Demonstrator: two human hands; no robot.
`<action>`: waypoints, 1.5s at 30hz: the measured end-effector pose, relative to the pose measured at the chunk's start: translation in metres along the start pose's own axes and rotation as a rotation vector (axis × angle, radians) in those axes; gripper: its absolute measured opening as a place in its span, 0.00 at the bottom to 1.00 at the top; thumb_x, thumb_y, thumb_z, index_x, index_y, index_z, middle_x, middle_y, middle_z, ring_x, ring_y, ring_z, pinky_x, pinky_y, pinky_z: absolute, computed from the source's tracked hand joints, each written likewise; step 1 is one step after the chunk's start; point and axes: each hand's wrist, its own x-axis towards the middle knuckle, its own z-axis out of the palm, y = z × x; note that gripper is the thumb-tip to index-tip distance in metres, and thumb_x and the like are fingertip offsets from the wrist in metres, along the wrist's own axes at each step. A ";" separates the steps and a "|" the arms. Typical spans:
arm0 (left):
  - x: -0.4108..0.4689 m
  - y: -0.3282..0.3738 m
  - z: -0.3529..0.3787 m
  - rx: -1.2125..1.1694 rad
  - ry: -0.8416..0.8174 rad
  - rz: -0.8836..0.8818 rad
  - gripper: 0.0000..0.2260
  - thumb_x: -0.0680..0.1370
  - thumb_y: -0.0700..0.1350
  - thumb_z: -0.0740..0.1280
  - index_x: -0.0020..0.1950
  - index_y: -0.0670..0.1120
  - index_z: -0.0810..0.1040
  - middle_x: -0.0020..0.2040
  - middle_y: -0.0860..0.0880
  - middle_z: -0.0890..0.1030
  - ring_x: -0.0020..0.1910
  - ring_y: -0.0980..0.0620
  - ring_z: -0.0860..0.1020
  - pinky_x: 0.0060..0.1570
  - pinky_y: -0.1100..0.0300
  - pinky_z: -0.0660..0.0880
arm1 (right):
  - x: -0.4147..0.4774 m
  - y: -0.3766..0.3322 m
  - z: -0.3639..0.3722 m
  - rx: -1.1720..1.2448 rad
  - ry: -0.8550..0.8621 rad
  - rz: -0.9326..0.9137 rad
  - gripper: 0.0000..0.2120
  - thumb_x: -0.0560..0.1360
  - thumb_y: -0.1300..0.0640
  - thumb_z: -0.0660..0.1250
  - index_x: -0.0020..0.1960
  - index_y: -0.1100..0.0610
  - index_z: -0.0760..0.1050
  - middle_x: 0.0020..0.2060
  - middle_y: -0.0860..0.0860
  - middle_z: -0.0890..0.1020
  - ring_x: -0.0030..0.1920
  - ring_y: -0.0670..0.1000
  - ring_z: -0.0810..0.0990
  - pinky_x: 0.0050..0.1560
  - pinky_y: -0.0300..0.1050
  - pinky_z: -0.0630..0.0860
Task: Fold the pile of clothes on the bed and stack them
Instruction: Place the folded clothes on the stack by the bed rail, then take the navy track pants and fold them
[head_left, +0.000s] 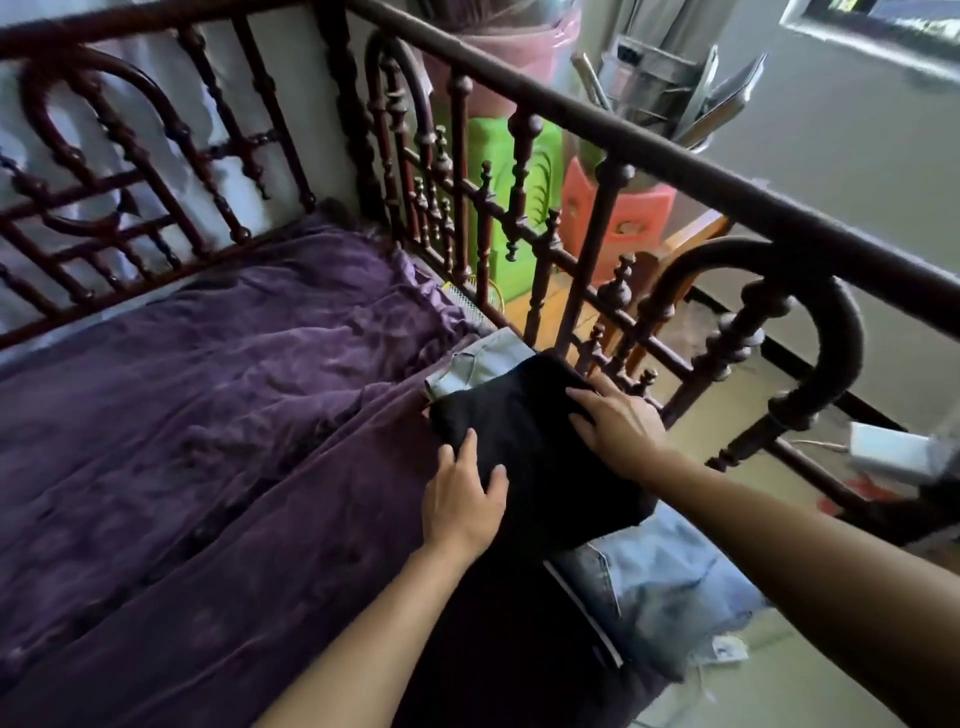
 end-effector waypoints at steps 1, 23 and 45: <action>0.018 0.004 0.001 -0.005 0.011 -0.017 0.28 0.79 0.54 0.62 0.77 0.47 0.59 0.70 0.41 0.66 0.66 0.41 0.71 0.62 0.53 0.67 | 0.023 0.005 -0.001 0.008 0.010 -0.021 0.20 0.79 0.47 0.59 0.70 0.49 0.70 0.61 0.51 0.71 0.48 0.60 0.80 0.44 0.52 0.77; 0.061 -0.063 0.080 0.186 -0.226 -0.381 0.19 0.80 0.51 0.60 0.71 0.49 0.67 0.67 0.49 0.67 0.63 0.47 0.72 0.56 0.52 0.73 | 0.113 0.010 0.127 -0.072 -0.293 -0.358 0.21 0.77 0.49 0.59 0.69 0.52 0.69 0.67 0.53 0.70 0.63 0.57 0.71 0.57 0.51 0.70; -0.464 -0.245 -0.180 0.420 0.354 -0.679 0.09 0.79 0.50 0.57 0.53 0.49 0.75 0.51 0.50 0.79 0.51 0.47 0.78 0.48 0.54 0.74 | -0.214 -0.457 0.057 -0.021 -0.175 -1.214 0.14 0.80 0.49 0.56 0.58 0.55 0.74 0.55 0.52 0.78 0.53 0.59 0.79 0.43 0.48 0.72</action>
